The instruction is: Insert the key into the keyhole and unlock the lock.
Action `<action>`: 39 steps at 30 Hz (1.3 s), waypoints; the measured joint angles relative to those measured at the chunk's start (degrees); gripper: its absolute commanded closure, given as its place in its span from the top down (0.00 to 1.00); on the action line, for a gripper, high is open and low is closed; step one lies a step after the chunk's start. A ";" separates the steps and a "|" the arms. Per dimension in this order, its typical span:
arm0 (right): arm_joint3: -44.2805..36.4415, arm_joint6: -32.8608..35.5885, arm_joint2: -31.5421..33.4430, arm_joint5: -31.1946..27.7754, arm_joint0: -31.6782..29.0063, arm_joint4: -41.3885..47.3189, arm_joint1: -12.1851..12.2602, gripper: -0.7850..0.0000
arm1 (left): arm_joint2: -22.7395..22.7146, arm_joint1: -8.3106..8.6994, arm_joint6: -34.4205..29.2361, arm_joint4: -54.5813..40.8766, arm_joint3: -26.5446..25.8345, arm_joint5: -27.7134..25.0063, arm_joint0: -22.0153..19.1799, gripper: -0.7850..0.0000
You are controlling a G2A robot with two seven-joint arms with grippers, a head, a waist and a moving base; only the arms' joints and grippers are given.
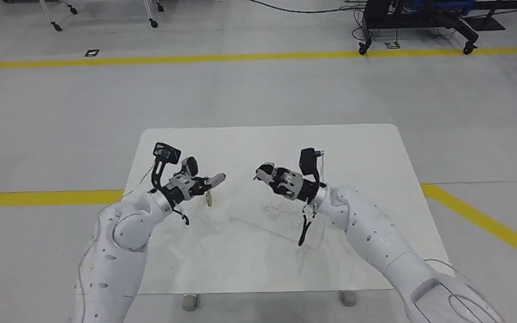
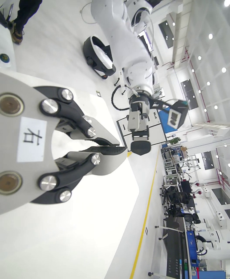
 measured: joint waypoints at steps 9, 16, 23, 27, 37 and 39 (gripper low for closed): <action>-0.28 0.05 0.03 0.29 -0.14 0.13 -0.03 0.00 | 1.70 -0.12 -4.95 -5.65 2.54 1.13 -1.04 1.00; -2.05 6.82 -4.34 -1.14 0.00 16.63 -1.79 0.00 | 6.53 -0.32 -23.74 -43.49 13.94 -8.47 -6.22 1.00; 0.11 18.88 -10.63 -1.11 3.42 34.44 -3.39 0.00 | 11.28 2.17 -24.19 -58.55 13.73 -7.07 -7.96 0.47; 0.35 20.80 -11.34 -1.11 4.13 39.40 -3.56 0.00 | 13.91 3.51 -22.39 -56.19 14.81 -8.91 -9.18 0.41; -0.57 23.30 -11.18 -1.11 3.91 43.92 -2.62 0.00 | 20.29 5.78 -19.19 -58.53 16.71 -12.09 -11.55 0.30; -0.24 23.81 -11.50 -1.11 4.17 44.25 -2.74 0.00 | 21.34 6.17 -18.80 -58.84 17.00 -12.47 -11.94 0.29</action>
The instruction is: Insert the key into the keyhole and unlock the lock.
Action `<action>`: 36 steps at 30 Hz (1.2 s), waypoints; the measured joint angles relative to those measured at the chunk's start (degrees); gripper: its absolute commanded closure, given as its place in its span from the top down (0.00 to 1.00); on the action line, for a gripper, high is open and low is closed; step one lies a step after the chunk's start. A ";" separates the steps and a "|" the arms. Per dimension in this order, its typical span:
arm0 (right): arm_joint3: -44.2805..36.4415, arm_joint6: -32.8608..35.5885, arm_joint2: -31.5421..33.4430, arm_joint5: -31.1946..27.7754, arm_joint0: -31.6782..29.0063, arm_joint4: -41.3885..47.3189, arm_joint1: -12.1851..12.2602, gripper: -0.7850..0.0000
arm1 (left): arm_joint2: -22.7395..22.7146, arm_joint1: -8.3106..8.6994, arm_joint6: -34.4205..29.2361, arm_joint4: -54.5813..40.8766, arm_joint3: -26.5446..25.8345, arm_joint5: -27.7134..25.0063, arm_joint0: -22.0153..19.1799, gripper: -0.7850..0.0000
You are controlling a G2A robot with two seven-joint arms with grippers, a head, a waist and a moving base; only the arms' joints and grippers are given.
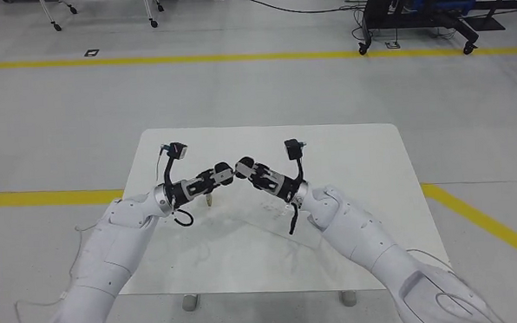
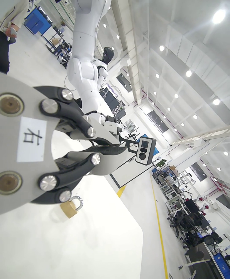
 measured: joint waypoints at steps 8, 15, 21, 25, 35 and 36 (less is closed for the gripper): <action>0.81 0.69 -0.40 0.00 0.58 1.22 -0.27 0.00 | 3.95 1.39 1.48 -1.19 1.67 -1.47 -1.84 0.29; 1.30 2.20 -1.03 0.00 0.94 2.09 -0.56 0.00 | 6.84 2.15 2.54 -1.62 2.82 -2.53 -3.32 0.18; 2.54 3.54 -1.42 0.00 1.68 3.02 -0.97 0.00 | 8.73 2.51 3.17 -2.64 4.11 -3.16 -4.39 0.00; 3.02 3.80 -1.35 0.00 1.94 2.81 -1.08 0.00 | 9.59 2.72 3.72 -2.60 4.68 -3.71 -4.90 0.00; 3.13 4.00 -1.14 0.00 2.04 2.20 -1.06 1.00 | 11.54 3.36 4.95 -2.98 4.96 -4.93 -5.40 0.00; 3.13 4.00 -1.15 0.00 2.04 2.20 -1.06 1.00 | 11.61 3.43 5.05 -3.39 4.98 -5.04 -5.41 0.00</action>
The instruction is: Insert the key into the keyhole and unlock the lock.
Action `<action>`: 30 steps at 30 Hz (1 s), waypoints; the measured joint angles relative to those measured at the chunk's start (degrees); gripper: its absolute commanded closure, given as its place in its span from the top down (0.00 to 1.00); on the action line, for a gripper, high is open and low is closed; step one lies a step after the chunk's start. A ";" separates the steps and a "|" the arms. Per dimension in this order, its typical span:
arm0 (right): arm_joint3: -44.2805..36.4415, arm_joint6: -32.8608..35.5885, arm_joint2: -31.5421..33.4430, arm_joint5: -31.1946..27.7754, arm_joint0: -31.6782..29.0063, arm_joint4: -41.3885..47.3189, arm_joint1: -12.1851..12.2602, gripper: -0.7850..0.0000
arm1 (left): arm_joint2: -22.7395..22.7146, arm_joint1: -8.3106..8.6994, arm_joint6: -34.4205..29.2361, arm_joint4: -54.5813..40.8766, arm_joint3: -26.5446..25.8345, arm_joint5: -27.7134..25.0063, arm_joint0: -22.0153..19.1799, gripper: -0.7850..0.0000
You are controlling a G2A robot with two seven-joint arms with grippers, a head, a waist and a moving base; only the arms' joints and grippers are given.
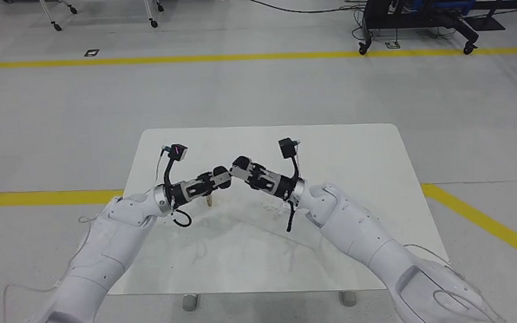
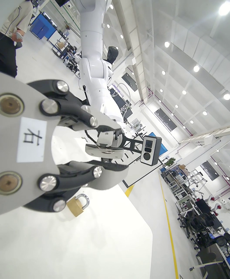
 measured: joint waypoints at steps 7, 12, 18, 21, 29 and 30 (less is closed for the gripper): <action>0.00 0.00 0.00 0.00 0.00 0.01 0.00 1.00 | 0.28 0.13 0.43 -1.11 -0.67 -0.43 0.17 0.00; 0.00 0.00 0.00 0.00 0.00 0.01 0.00 1.00 | 0.27 0.13 0.43 -1.11 -0.67 -0.42 0.17 0.00; -0.34 1.40 0.62 1.70 -0.19 -1.27 0.45 1.00 | -1.89 0.88 1.91 0.63 -3.76 0.43 2.30 0.00; -0.97 6.25 2.59 2.79 -0.50 -2.13 1.98 1.00 | -3.73 1.70 1.53 3.05 -5.01 1.29 3.20 0.00; -9.01 19.32 8.82 5.93 -4.55 -1.47 6.55 1.00 | -7.35 3.75 -3.75 9.57 -8.83 4.90 4.21 0.00; -10.12 20.35 9.17 6.42 -5.08 -0.89 6.81 1.00 | -7.57 3.91 -4.16 10.10 -9.44 4.93 4.46 0.00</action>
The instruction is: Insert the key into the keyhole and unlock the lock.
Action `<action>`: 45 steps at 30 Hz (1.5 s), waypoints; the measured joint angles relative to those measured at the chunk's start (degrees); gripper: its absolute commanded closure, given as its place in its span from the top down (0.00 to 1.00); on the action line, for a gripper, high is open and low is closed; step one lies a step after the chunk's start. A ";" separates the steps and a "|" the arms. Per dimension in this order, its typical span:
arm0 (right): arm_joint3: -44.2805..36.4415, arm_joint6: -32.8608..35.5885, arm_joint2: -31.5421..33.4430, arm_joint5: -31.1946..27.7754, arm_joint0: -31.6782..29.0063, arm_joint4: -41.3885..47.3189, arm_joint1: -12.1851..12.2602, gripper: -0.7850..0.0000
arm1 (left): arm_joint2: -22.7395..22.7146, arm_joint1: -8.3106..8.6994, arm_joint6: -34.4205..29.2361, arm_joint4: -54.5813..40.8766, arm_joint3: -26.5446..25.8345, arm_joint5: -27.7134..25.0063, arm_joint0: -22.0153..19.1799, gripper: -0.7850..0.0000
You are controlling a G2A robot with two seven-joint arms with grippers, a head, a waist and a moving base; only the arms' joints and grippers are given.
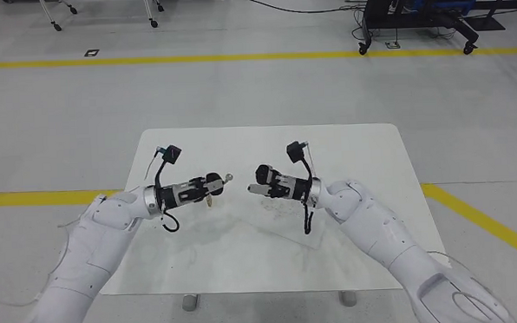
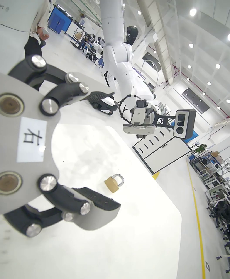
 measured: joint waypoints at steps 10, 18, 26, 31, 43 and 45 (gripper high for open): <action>-2.39 9.38 0.29 3.11 -0.13 6.26 0.72 0.74 | -0.99 0.91 -2.20 4.36 -2.82 3.18 0.82 0.00; -1.83 14.63 -0.89 2.23 0.47 9.99 0.55 0.48 | 1.20 0.47 -3.65 6.51 -4.39 3.82 0.42 0.00; 0.19 17.13 -2.47 2.78 2.14 10.81 -0.05 0.58 | 2.69 -0.01 -3.95 7.21 -3.72 4.20 -0.72 0.00; 0.98 18.48 -3.50 2.67 2.88 11.58 -0.47 0.44 | 3.24 -0.23 -3.18 8.01 -4.00 4.05 -0.90 0.00; 2.72 18.19 -4.27 2.34 3.74 12.16 -1.05 0.00 | 4.08 -0.45 -3.19 8.85 -3.97 3.73 -1.37 0.00; 2.91 18.17 -4.36 2.34 3.84 12.23 -1.13 0.00 | 4.10 -0.45 -3.26 8.56 -3.87 3.52 -1.35 0.00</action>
